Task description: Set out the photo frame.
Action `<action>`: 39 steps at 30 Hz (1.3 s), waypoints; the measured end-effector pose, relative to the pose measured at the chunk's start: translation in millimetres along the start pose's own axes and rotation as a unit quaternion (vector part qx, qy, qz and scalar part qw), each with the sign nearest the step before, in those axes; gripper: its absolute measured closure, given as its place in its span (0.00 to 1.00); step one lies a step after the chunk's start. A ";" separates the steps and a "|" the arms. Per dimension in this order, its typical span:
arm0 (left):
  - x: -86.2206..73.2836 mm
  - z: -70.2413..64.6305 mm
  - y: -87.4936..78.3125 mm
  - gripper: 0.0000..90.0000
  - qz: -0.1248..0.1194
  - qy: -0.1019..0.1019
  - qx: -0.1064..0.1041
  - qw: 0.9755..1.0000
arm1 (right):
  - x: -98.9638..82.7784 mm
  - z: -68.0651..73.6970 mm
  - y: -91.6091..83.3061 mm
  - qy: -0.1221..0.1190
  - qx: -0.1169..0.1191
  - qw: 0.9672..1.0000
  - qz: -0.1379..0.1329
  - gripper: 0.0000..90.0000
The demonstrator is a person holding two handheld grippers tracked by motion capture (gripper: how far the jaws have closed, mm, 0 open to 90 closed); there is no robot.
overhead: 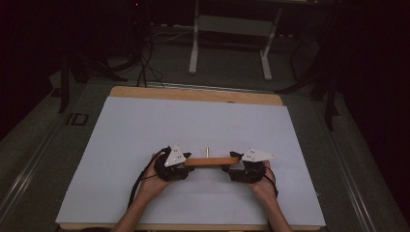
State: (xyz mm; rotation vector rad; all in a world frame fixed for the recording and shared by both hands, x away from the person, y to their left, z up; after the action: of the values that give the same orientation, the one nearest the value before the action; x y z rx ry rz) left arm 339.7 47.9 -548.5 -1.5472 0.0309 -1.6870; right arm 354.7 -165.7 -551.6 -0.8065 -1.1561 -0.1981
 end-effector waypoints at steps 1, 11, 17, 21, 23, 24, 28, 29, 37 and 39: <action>0.0 0.3 -0.2 0.59 0.000 -0.001 -0.001 1.000 | 0.3 0.1 0.2 0.001 0.000 1.000 0.000 0.39; -1.9 5.3 -4.1 0.59 -0.001 -0.017 -0.007 1.000 | 4.2 3.8 -0.4 0.003 0.002 1.000 -0.005 0.47; -5.5 10.8 -6.9 0.58 -0.011 -0.057 -0.034 0.998 | 4.3 6.7 -1.1 0.003 0.012 1.000 0.002 0.54; -6.1 12.4 -6.6 0.58 -0.012 -0.060 -0.034 0.998 | 4.6 7.2 -0.6 0.007 0.013 1.000 0.003 0.55; -6.3 13.1 -5.9 0.57 -0.014 -0.064 -0.033 0.997 | 4.5 6.7 -0.3 0.010 0.012 1.000 0.001 0.55; -6.4 13.4 -5.6 0.57 -0.015 -0.067 -0.032 0.997 | 4.6 6.6 0.1 0.012 0.012 1.000 -0.001 0.55; -6.3 14.1 -3.8 0.55 -0.013 -0.073 -0.023 0.997 | 4.4 5.1 1.4 0.016 0.011 1.000 -0.005 0.55; -6.4 14.3 -3.5 0.55 -0.011 -0.073 -0.020 0.997 | 4.6 4.6 2.0 0.018 0.011 1.000 -0.006 0.55; -15.9 24.6 -3.0 0.55 0.015 -0.095 0.017 0.995 | 5.4 -2.8 9.4 0.043 0.002 0.999 -0.008 0.55; -16.8 25.6 -4.0 0.58 0.017 -0.094 0.020 0.995 | 5.1 -5.1 11.1 0.051 0.008 0.999 -0.007 0.56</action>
State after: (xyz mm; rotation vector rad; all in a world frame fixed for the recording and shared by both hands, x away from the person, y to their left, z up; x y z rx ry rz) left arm 357.2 72.7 -553.9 -1.6598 -0.0754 -1.5004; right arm 366.5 -159.9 -553.1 -0.7656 -1.0666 -0.2396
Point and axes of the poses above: each handheld gripper's, and its own axes: y roughly forward along the jaws, x roughly out of its top, z roughly to its left, the point moved 6 cm from there along y, roughly forward along the jaws, and after that the axes turned 9 degrees about y, right-handed, at the moved point
